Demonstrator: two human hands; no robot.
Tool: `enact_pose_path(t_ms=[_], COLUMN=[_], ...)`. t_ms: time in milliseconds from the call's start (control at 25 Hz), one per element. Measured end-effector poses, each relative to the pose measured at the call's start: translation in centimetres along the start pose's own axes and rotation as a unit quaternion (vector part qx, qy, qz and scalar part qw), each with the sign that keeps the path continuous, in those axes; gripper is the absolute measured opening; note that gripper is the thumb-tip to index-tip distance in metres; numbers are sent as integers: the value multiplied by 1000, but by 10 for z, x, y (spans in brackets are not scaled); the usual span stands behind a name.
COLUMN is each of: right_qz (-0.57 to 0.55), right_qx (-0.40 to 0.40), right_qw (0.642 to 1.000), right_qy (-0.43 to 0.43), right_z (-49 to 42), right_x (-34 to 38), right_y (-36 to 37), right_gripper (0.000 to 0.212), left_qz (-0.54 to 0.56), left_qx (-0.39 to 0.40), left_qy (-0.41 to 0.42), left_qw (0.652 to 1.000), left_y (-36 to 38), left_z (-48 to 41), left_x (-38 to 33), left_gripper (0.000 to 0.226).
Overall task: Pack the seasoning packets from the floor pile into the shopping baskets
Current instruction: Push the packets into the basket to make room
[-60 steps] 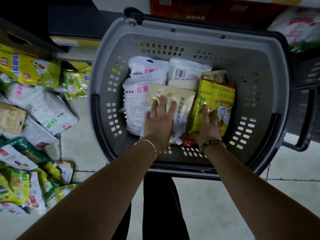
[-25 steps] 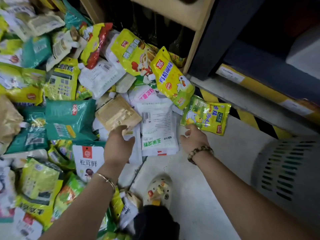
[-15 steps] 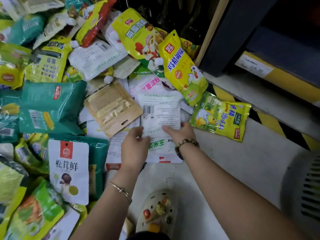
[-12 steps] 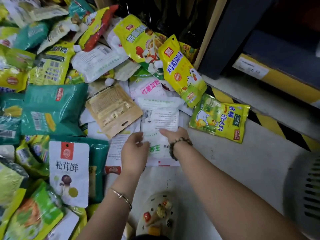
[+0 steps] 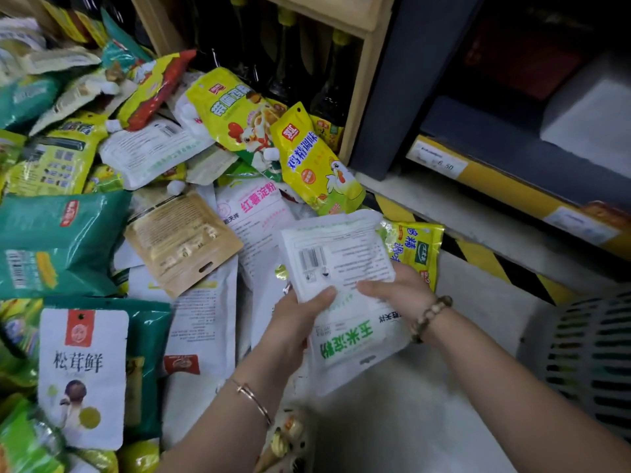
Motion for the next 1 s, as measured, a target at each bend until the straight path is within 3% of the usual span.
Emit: enact_pose_path(t_ms=[120, 160, 240, 320, 400, 520, 640, 720, 800, 1000], right_qz=[119, 193, 363, 500, 560, 588, 620, 593, 511, 357], right_qx=[-34, -74, -151, -167, -142, -114, -154, -147, -135, -190], right_qw=[992, 978, 920, 849, 816, 800, 764, 779, 834, 909], right_qy=[6, 3, -12, -31, -27, 30, 85, 140, 160, 104], right_z=[-22, -33, -58, -83, -109, -129, -122, -109, -95, -54], right_x=[-5, -7, -5, 2, 3, -7, -16, -28, -41, -45], right_y=[-29, -45, -74, -87, -90, -92, -96, -96, -91, -87], right_gripper=[13, 29, 59, 76, 85, 92, 95, 92, 85, 42], left_qz=[19, 26, 25, 17, 23, 43, 27, 17, 16, -2], left_qx=[-61, -77, -124, -154, -158, -133, -124, -129, -132, -126], left_qy=[51, 58, 56, 43, 33, 21, 19, 26, 33, 51], left_qw=[997, 995, 990, 987, 987, 990, 992, 991, 991, 991], left_y=[11, 10, 4, 0, 1, 3, 0, -2, -3, -6], left_z=[-12, -15, -18, -19, -18, -18, -19, -18, -16, -2], left_x=[7, 10, 13, 18, 22, 25, 25, 24, 24, 23], left_gripper=[29, 25, 19, 17, 14, 17, 20, 19, 19, 20])
Point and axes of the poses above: each hand's wrist, its own z-axis away from the middle knuckle, its own y-axis out of the palm, x = y × z, the point moved 6 cm from there along -z, towards the middle knuckle, and after that the axes turned 3 degrees about x, right-handed, at the moved point
